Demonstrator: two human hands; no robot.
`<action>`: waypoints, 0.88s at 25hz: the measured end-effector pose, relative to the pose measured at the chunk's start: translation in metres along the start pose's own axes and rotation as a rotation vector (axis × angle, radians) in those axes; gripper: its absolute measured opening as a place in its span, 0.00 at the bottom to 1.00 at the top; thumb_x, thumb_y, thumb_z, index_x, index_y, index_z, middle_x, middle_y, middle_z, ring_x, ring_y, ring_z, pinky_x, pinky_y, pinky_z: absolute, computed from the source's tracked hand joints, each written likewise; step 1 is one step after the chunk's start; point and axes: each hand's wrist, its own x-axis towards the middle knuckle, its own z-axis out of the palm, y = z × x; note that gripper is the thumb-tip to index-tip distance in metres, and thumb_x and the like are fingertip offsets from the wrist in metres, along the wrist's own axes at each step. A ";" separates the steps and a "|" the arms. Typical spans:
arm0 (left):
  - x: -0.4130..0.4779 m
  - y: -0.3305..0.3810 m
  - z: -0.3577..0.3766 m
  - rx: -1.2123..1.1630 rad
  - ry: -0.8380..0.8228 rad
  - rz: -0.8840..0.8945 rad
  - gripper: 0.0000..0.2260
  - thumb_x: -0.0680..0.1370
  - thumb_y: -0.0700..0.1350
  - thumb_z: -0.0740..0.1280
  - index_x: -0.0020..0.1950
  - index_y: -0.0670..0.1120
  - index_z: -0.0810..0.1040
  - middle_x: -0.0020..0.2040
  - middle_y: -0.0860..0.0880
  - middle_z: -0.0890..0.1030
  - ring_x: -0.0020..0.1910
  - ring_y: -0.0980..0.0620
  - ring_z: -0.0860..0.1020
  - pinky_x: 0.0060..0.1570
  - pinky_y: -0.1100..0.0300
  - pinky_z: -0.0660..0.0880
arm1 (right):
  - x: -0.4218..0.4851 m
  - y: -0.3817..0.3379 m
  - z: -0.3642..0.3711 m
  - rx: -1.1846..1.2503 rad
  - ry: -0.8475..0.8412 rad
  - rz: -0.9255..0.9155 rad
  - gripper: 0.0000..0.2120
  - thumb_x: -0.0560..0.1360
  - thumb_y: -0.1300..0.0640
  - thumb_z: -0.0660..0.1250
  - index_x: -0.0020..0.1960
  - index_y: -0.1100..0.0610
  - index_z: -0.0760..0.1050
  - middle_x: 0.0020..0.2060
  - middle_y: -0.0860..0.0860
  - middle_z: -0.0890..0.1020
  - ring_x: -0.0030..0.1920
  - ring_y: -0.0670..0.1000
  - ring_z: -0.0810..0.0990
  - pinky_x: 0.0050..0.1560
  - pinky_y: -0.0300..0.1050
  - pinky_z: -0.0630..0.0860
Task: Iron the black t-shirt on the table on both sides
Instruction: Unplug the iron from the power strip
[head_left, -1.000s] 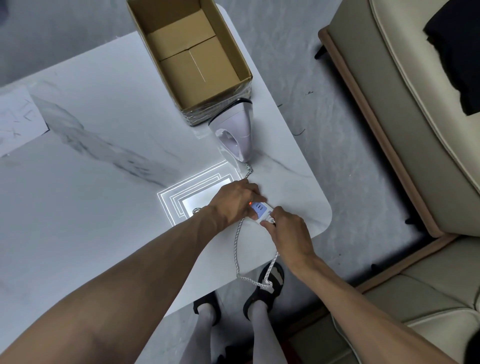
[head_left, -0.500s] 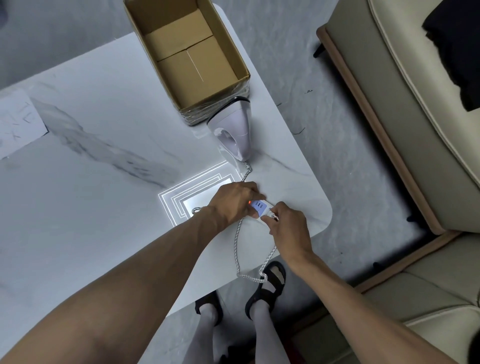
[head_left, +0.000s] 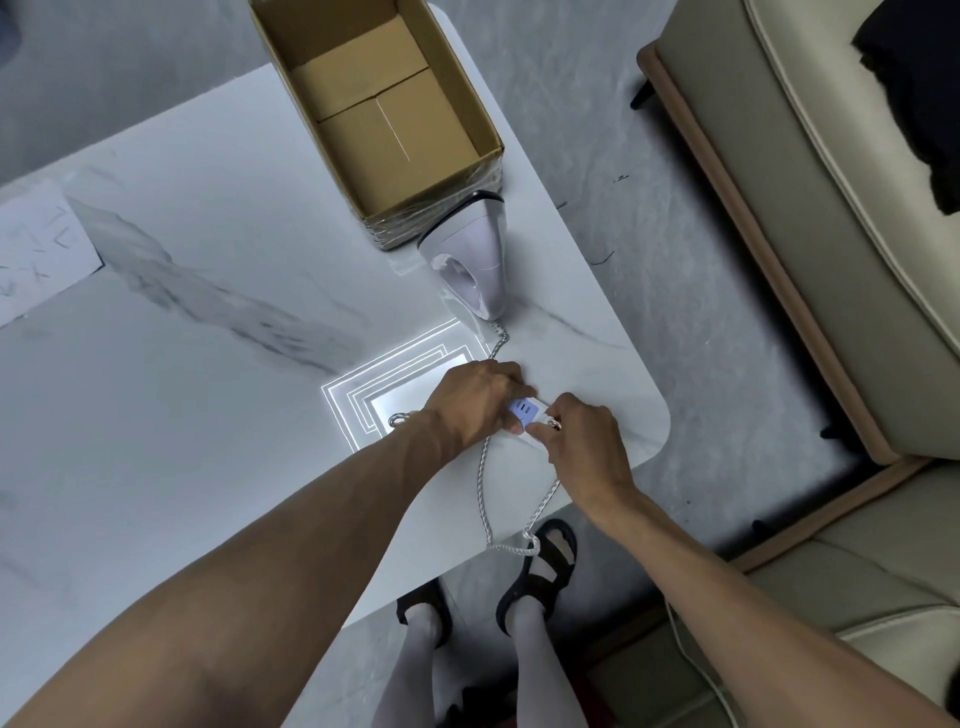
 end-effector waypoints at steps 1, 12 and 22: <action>0.000 0.000 0.001 0.000 0.008 -0.001 0.19 0.74 0.53 0.71 0.65 0.55 0.79 0.60 0.52 0.78 0.58 0.47 0.76 0.52 0.55 0.74 | -0.001 -0.001 -0.001 -0.016 0.005 -0.002 0.12 0.76 0.52 0.70 0.49 0.61 0.75 0.42 0.57 0.83 0.45 0.59 0.81 0.42 0.48 0.74; 0.000 0.007 -0.003 0.013 0.060 -0.043 0.12 0.71 0.49 0.74 0.52 0.48 0.82 0.52 0.51 0.81 0.54 0.46 0.77 0.44 0.58 0.67 | 0.019 -0.030 -0.045 0.070 0.013 -0.065 0.12 0.75 0.52 0.70 0.45 0.61 0.73 0.38 0.56 0.80 0.38 0.57 0.81 0.37 0.50 0.77; -0.041 0.012 0.005 -0.365 0.400 -0.283 0.12 0.75 0.44 0.70 0.59 0.48 0.82 0.55 0.50 0.82 0.53 0.48 0.79 0.50 0.58 0.74 | 0.009 -0.021 -0.056 1.165 -0.097 0.571 0.04 0.77 0.64 0.64 0.44 0.60 0.76 0.33 0.54 0.74 0.27 0.49 0.72 0.27 0.40 0.71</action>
